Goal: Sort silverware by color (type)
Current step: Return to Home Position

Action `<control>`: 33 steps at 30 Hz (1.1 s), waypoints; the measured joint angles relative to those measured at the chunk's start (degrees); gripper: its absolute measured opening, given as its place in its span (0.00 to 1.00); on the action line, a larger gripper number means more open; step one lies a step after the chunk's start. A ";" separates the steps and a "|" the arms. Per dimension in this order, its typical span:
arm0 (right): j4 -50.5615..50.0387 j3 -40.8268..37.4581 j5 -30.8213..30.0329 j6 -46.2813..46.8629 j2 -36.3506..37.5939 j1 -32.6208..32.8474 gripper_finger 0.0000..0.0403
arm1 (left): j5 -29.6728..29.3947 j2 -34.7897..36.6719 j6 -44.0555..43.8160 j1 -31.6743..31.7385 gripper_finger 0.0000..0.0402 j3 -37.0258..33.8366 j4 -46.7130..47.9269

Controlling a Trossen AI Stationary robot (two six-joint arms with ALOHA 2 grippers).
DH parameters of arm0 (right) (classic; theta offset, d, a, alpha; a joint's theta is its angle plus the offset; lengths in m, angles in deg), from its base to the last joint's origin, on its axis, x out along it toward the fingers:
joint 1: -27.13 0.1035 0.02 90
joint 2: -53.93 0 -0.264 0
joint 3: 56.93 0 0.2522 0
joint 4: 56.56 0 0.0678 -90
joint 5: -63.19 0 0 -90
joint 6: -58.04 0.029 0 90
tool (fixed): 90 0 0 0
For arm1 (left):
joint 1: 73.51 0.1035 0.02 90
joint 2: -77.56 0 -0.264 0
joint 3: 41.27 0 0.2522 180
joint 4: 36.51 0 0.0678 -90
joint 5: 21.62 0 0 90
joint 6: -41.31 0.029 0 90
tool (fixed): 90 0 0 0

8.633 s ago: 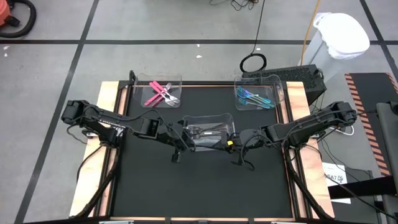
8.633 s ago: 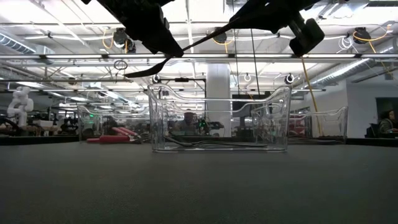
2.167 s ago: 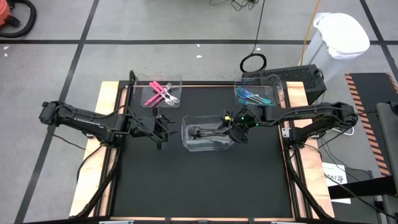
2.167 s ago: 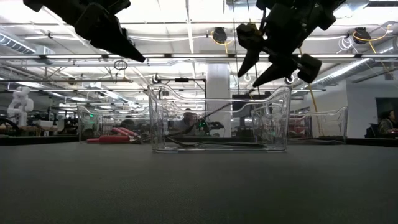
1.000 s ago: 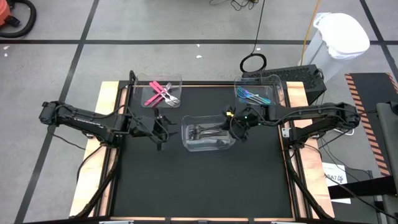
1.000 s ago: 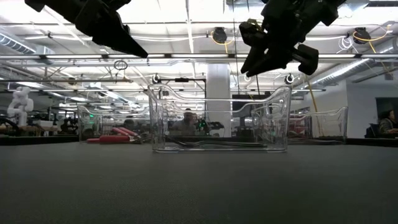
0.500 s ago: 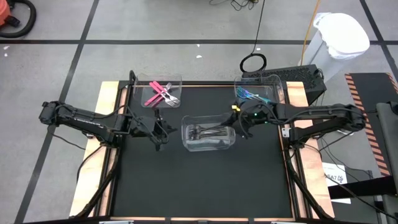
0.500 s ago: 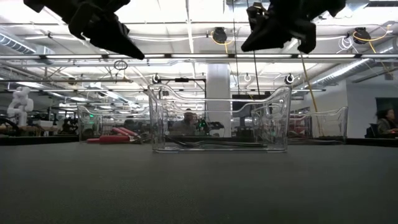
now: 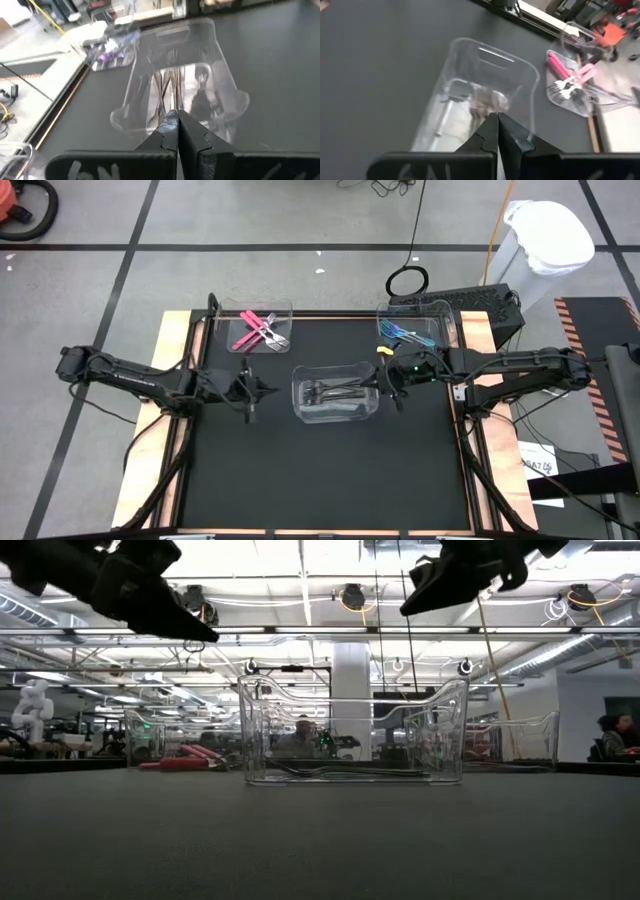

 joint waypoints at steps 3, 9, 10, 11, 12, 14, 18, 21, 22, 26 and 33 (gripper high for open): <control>0.10 0.00 -0.58 4.00 0.00 2.32 0.00 | 0.42 3.02 -0.82 -0.04 0.00 -3.89 -4.34; 3.72 -2.47 -6.52 7.17 0.00 8.56 0.00 | 3.02 8.69 -2.27 -0.14 0.00 -10.67 -10.69; 4.86 -3.38 -7.64 7.35 0.00 9.32 0.00 | 3.00 9.76 -2.62 -0.11 0.00 -11.60 -10.63; 6.21 -4.26 -8.52 7.40 0.00 9.88 0.00 | 2.99 10.59 -3.21 -0.13 0.00 -12.38 -10.54; 7.67 -5.06 -9.16 7.56 0.00 10.40 0.00 | 2.99 11.19 -3.92 -0.12 0.00 -12.91 -10.59; 9.77 -6.51 -9.16 8.41 0.00 10.94 0.00 | 2.92 12.79 -5.26 -0.11 0.00 -14.07 -10.38; 12.51 -8.96 -9.17 10.40 0.13 11.35 0.00 | 2.80 14.65 -6.96 -0.13 0.00 -14.55 -10.20; 14.20 -10.56 -8.91 11.40 0.49 11.61 0.00 | 2.77 15.16 -7.13 -0.17 0.00 -14.55 -10.24; 14.24 -11.29 -8.82 11.46 0.87 11.66 0.00 | 2.77 15.14 -7.13 -0.17 0.00 -14.55 -10.25; 16.53 -15.38 -7.27 11.70 3.71 11.85 0.00 | 2.62 15.13 -7.11 -0.17 0.00 -14.55 -9.41; 20.99 -24.38 -7.23 11.71 12.94 11.83 0.00 | 2.59 15.11 -5.24 -0.17 0.00 -14.55 -8.92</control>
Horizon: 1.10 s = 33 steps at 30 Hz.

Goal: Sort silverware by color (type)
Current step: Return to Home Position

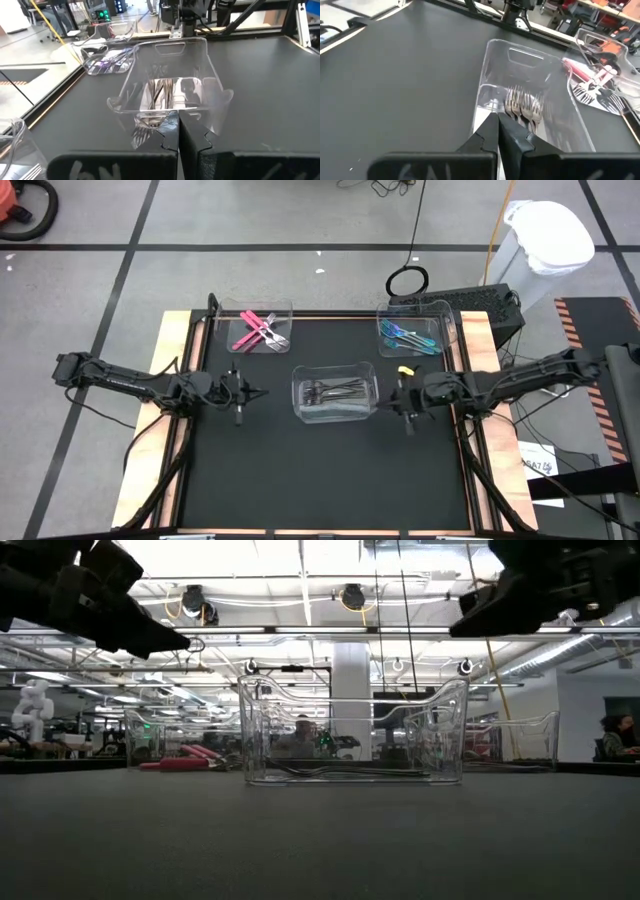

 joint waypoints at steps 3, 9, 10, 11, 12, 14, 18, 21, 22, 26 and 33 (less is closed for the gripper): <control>0.02 -2.89 -0.01 0.14 4.08 0.00 0.00 | -0.01 0.00 1.35 0.00 0.00 -0.32 0.14; 0.66 -7.34 0.00 0.07 10.71 0.00 0.00 | -1.35 0.00 3.70 0.11 0.00 -5.14 -6.55; 1.45 -8.15 0.00 0.03 11.56 0.00 0.00 | -2.00 0.00 4.10 0.11 0.00 -6.19 -8.26; 2.95 -9.13 -0.01 -0.06 12.22 0.00 0.00 | -2.83 0.00 4.23 0.13 0.00 -7.33 -10.02; 4.59 -10.12 -0.01 -0.17 12.75 0.00 0.00 | -3.54 0.00 4.29 0.13 0.00 -8.48 -11.96; 8.74 -12.52 -0.01 -1.00 13.61 0.00 0.00 | -4.29 0.00 4.30 0.19 0.00 -10.27 -14.57; 16.23 -16.65 -0.06 -2.99 13.90 -0.02 0.00 | -3.54 -0.02 3.24 0.22 0.00 -10.40 -14.05; 18.22 -18.44 -0.13 -3.87 13.90 -0.22 0.00 | 0.28 0.02 3.10 0.22 0.00 -10.40 -14.63; 18.30 -18.70 -0.13 -4.03 13.90 -0.42 0.00 | 1.50 0.03 3.09 0.22 0.00 -10.40 -14.97; 18.19 -18.86 -0.05 -3.63 13.90 -1.28 0.00 | 3.23 0.38 2.72 0.22 0.00 -10.43 -15.39; 17.67 -18.86 0.01 -3.42 14.06 -1.91 0.00 | 5.02 2.64 1.78 0.15 0.00 -10.45 -15.30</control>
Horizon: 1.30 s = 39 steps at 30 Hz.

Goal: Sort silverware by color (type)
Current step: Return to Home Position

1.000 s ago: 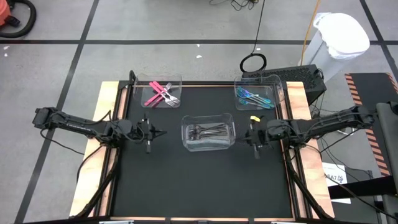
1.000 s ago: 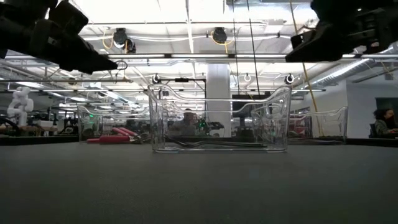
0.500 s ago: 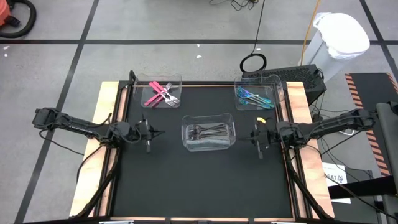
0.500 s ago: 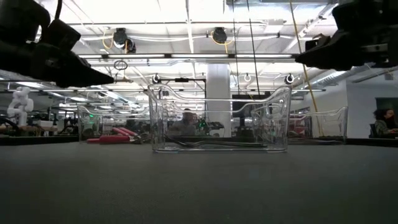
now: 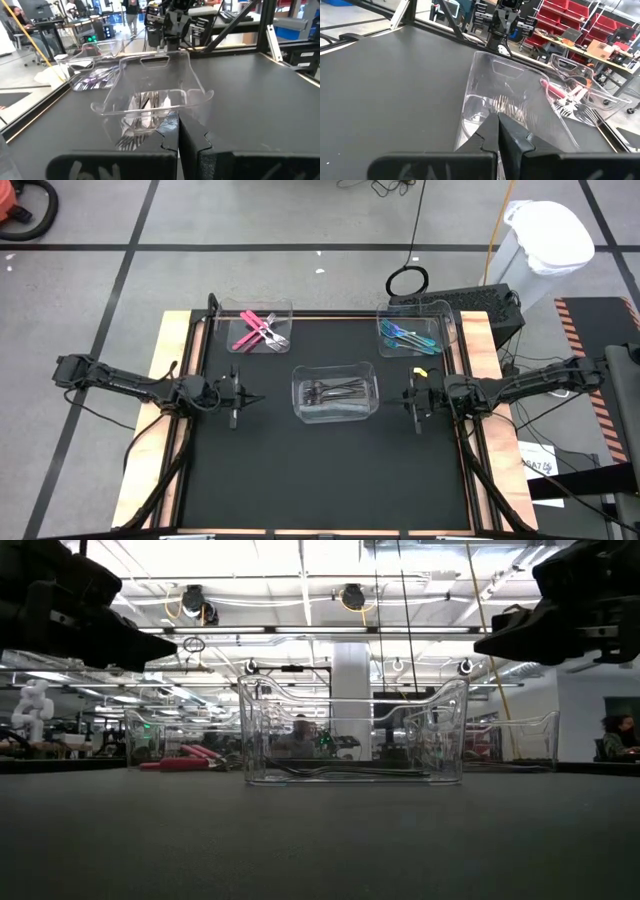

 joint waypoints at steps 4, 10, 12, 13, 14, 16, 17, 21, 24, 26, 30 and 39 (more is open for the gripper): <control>-0.32 0.00 0.00 0.35 0.00 -0.71 0.00 | 0.17 1.33 -0.57 0.00 0.00 0.00 1.98; -1.34 0.00 0.12 0.78 0.00 -1.20 0.00 | 0.17 1.73 -0.61 0.00 0.00 -0.02 2.75; -1.38 0.00 1.44 0.78 0.00 -1.22 0.00 | 0.17 1.73 -0.61 0.00 0.00 -0.02 2.75; -1.38 0.00 2.02 0.78 0.00 -1.22 0.00 | 0.17 1.73 -0.61 0.00 0.00 -0.02 2.75; -1.38 0.00 2.89 0.80 0.00 -1.29 0.00 | 0.17 1.73 -0.61 0.00 0.00 -0.02 2.75; -1.51 0.01 3.05 0.86 0.00 -1.50 0.00 | 0.17 1.73 -0.61 0.00 0.00 -0.04 2.73; -1.74 0.02 3.03 1.00 0.00 -1.64 0.00 | 0.17 1.73 -0.61 0.00 0.00 -0.04 2.73; -2.94 -0.10 3.04 1.46 0.00 -2.49 0.00 | 0.17 1.71 -0.61 0.00 0.00 -0.04 2.71; -0.20 -2.37 3.04 1.64 0.00 -3.34 0.00 | 0.17 1.71 -0.61 0.00 0.00 -0.04 2.73; 2.49 -4.55 2.94 1.92 -0.07 -4.22 0.00 | 0.17 1.71 -0.61 0.00 0.00 -0.04 2.71; 4.56 -5.73 2.90 2.72 0.05 -6.75 0.00 | 0.16 1.71 -0.61 0.00 0.00 -0.07 2.75; 3.30 -5.88 4.57 3.27 0.70 -9.07 0.00 | 0.17 1.84 -0.57 0.00 0.00 -0.09 3.74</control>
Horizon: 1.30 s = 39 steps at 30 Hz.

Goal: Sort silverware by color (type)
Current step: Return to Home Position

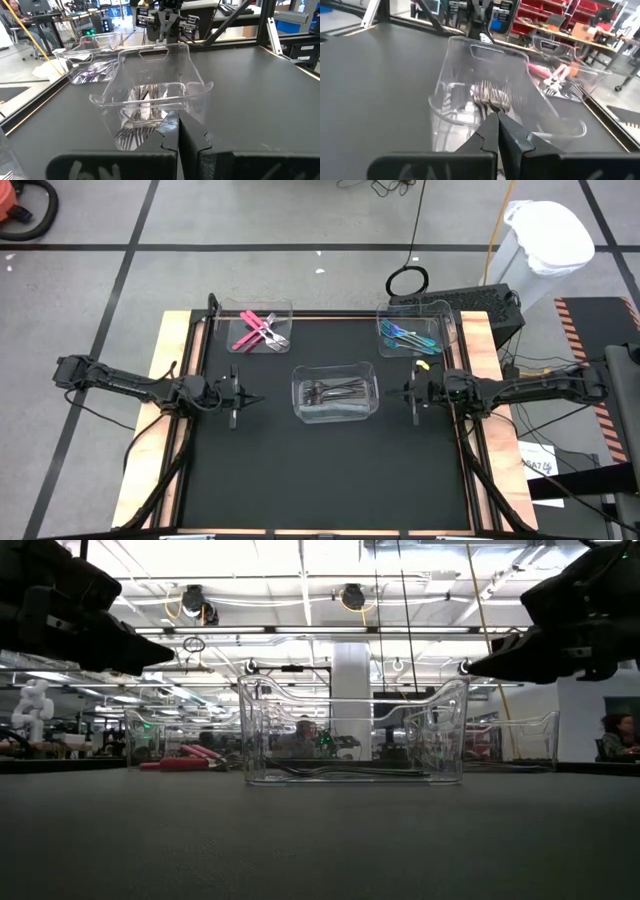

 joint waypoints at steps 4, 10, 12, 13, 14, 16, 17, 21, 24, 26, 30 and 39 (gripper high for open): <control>-0.73 -0.04 0.04 0.19 1.22 -0.32 0.00 | -0.01 0.00 0.00 0.00 0.00 -0.02 0.00; -3.06 -0.09 -0.02 0.29 4.11 -0.32 0.00 | -0.04 0.00 0.00 0.00 0.00 -0.02 0.00; -3.77 -0.11 -0.02 0.31 5.30 -0.32 0.00 | -0.09 0.05 0.02 0.00 0.00 -0.02 0.11; -4.39 -0.11 -0.02 0.31 5.95 -0.32 0.00 | -0.25 0.23 0.04 0.00 0.00 -0.02 0.45; -5.26 -0.11 -0.02 0.31 6.60 -0.32 0.00 | -0.35 0.59 0.16 0.00 0.00 -0.02 0.90; -7.00 -0.13 -0.04 0.33 7.94 -0.32 0.00 | -0.46 1.50 0.40 0.00 0.00 -0.02 1.32; -7.74 -0.13 -0.04 0.33 8.62 -0.32 0.00 | -0.48 2.09 0.42 0.00 0.00 -0.02 1.76; -9.80 -0.14 -0.04 0.35 10.97 -0.32 0.00 | -0.51 4.74 0.37 0.00 0.00 -0.02 3.75; -10.71 -0.17 -0.07 0.35 12.37 -0.32 0.00 | -0.65 6.83 0.07 0.00 0.00 -0.02 6.30; -11.42 -0.17 -0.07 0.35 13.21 -0.32 0.00 | -0.70 8.13 -0.06 0.00 0.00 -0.02 7.66; -12.48 -0.17 -0.21 0.35 14.56 -0.32 0.00 | -0.70 10.39 -0.07 0.00 0.00 -0.02 10.01; -14.11 -0.17 -0.22 1.69 16.94 -0.32 0.00 | -0.70 14.35 -0.11 0.00 0.00 -0.02 13.61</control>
